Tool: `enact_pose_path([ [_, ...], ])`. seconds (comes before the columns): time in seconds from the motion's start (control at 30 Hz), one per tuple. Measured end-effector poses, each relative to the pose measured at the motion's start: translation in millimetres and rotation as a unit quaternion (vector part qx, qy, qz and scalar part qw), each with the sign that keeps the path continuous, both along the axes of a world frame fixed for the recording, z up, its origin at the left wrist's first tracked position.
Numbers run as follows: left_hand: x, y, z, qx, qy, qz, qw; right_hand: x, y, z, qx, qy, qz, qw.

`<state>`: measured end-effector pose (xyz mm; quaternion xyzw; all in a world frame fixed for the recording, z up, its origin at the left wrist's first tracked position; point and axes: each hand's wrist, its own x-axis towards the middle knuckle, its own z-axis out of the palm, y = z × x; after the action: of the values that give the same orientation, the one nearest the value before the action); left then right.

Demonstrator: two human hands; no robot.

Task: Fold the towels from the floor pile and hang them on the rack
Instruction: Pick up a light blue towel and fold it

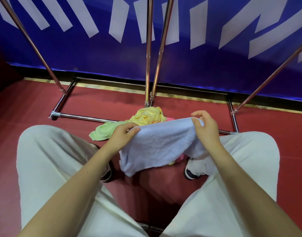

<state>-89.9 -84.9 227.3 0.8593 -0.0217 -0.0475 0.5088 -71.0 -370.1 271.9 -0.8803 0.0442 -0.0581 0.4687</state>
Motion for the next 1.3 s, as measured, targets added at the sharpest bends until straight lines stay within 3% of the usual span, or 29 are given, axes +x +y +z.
enact_pose_path([
  [0.13, 2.6, -8.1, 21.6, -0.053, -0.056, 0.052, 0.996, -0.9, 12.6, 5.5, 0.017, -0.018, 0.036, 0.999],
  [0.37, -2.2, -40.1, 42.6, -0.125, -0.101, 0.018, 0.987, -2.0, 68.2, -4.8, 0.013, 0.053, 0.234, 0.971],
  [0.43, -0.5, -41.9, 43.5, -0.133, -0.108, 0.008, 0.985, -1.7, 78.4, -3.5, 0.026, 0.064, 0.242, 0.968],
  [0.57, 0.4, -38.1, 43.6, -0.126, -0.106, 0.014, 0.986, 1.2, 84.8, 1.1, 0.074, 0.049, 0.217, 0.972],
  [0.77, 3.2, -23.8, 31.9, -0.058, -0.003, -0.027, 0.998, 1.3, 68.7, 2.6, 0.078, 0.013, 0.167, 0.983],
  [0.93, 2.3, -5.8, 20.3, -0.029, 0.024, -0.026, 0.999, 13.5, 36.5, -0.9, 0.062, -0.015, 0.012, 0.998],
  [1.13, 3.4, 20.8, 7.2, 0.004, 0.049, -0.006, 0.999, 24.1, -3.3, -11.6, 0.12, 0.034, -0.18, 0.976],
  [1.2, 4.2, 22.8, 5.5, 0.008, 0.035, 0.014, 0.999, 23.8, -7.2, -15.5, 0.127, 0.063, -0.193, 0.971],
  [1.3, 5.8, 19.6, 3.4, 0.03, -0.012, 0.048, 0.998, 17.6, 0.8, -20.2, 0.078, 0.08, -0.127, 0.986],
])
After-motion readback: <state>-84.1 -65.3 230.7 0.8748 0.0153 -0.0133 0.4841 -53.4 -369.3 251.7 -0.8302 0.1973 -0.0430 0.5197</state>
